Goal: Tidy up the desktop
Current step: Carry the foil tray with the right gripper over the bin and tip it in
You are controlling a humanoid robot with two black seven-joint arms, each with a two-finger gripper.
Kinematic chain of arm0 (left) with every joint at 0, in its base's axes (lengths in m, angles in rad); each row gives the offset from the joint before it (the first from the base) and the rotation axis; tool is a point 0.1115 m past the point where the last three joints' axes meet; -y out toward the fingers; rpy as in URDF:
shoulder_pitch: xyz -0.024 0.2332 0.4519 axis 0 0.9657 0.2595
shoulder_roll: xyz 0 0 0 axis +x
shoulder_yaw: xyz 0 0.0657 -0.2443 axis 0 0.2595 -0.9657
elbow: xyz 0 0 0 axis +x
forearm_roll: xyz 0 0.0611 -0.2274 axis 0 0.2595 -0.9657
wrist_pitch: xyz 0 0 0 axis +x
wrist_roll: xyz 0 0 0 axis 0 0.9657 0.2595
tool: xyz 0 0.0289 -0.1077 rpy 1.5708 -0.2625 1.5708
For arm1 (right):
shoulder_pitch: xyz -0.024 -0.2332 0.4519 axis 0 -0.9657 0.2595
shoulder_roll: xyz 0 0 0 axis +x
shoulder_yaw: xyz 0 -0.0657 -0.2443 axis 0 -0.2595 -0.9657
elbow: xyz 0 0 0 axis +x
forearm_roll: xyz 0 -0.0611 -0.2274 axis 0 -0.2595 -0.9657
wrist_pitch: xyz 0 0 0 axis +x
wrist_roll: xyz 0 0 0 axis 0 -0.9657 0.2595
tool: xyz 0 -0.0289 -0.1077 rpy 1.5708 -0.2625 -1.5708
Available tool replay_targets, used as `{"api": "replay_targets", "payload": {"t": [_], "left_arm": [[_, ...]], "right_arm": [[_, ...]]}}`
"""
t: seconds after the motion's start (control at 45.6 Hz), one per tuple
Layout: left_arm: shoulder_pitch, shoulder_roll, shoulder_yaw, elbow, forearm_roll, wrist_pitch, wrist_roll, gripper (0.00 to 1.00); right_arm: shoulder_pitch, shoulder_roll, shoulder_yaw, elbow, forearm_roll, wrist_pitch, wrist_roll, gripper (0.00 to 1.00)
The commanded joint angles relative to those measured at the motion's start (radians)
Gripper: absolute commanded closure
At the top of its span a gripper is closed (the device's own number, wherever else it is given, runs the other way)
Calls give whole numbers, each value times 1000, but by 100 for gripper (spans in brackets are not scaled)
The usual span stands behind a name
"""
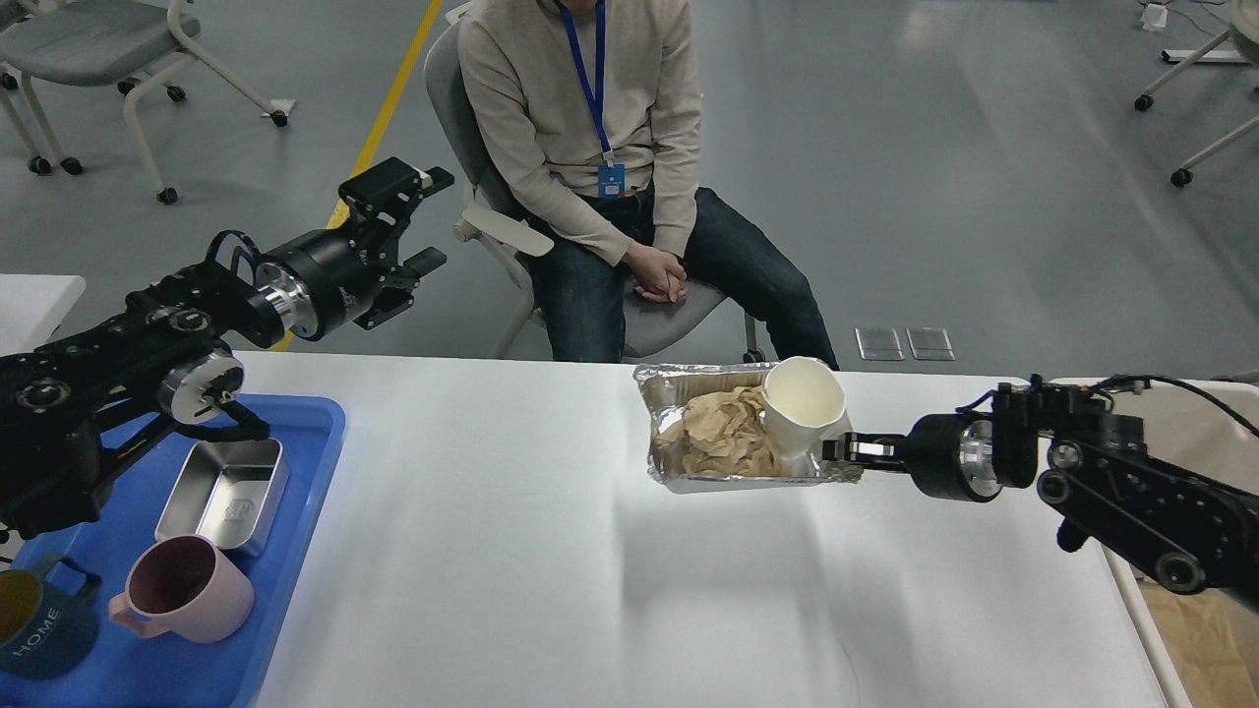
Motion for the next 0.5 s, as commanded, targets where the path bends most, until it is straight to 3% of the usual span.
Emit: {"api": "replay_targets", "payload": {"t": [0.0,0.219,0.351,0.482], "left_arm": [[18,-14,-64,96,-126,-36,113,4],[162,-28,-208,109,-141,-67,95,4],[241,-88,-339,127,-140,-67,17,4],[281,-114,-360,129,-138,-67,-72,4]], "right_arm": [[-96,-50,127,5,24,2,1,100],[-201,-170,254,-4,108,-3,1,100],[-284,-249,322,-21,185,-34,1,100],[-360,-303,378,-62,259,-51,2,100]]}}
